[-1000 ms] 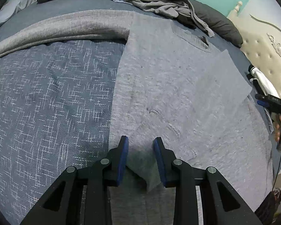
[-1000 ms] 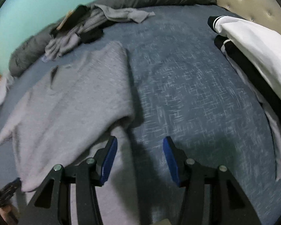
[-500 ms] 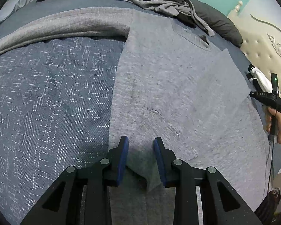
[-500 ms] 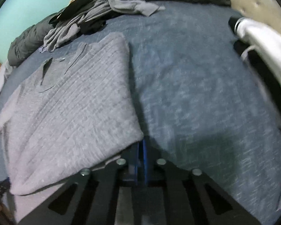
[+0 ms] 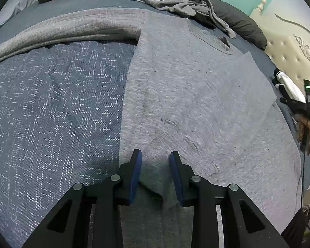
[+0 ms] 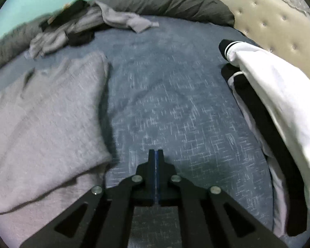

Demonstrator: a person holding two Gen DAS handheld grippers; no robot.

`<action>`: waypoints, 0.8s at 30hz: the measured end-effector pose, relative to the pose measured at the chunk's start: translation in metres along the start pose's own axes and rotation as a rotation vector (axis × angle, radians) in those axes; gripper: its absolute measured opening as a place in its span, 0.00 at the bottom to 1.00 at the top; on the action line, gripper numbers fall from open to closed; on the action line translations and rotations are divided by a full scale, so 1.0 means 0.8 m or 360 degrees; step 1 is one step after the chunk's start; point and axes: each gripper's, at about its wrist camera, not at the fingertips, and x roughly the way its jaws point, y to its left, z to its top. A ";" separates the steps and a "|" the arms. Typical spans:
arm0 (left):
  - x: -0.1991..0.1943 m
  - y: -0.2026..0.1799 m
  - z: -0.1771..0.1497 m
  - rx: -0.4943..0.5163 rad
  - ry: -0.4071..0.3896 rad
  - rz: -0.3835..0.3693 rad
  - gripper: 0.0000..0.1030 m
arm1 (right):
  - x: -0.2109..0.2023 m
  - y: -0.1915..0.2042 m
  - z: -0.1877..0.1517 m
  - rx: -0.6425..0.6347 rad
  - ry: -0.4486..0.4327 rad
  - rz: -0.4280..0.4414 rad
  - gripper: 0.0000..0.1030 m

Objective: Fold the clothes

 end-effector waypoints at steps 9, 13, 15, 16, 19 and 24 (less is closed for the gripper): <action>0.000 0.001 0.000 -0.0011 -0.0003 -0.0005 0.30 | 0.003 0.055 0.006 0.0047 0.0032 0.0431 0.01; -0.010 0.010 -0.002 -0.0030 -0.0016 -0.0021 0.30 | 0.025 0.077 -0.004 -0.0039 0.0139 0.0406 0.01; -0.018 0.017 -0.005 -0.0043 -0.0030 -0.0003 0.30 | 0.025 0.075 -0.009 -0.0029 0.0131 0.0374 0.01; -0.022 0.020 -0.006 -0.0049 -0.0037 0.0006 0.30 | 0.023 0.072 -0.010 0.0000 0.0110 0.0358 0.01; -0.036 0.030 -0.012 -0.0062 -0.0063 0.0048 0.31 | -0.006 0.063 -0.019 0.0102 -0.0019 0.0349 0.01; -0.058 0.056 -0.018 -0.0149 -0.0120 0.0098 0.31 | -0.055 0.073 -0.058 0.0246 -0.0185 0.0527 0.01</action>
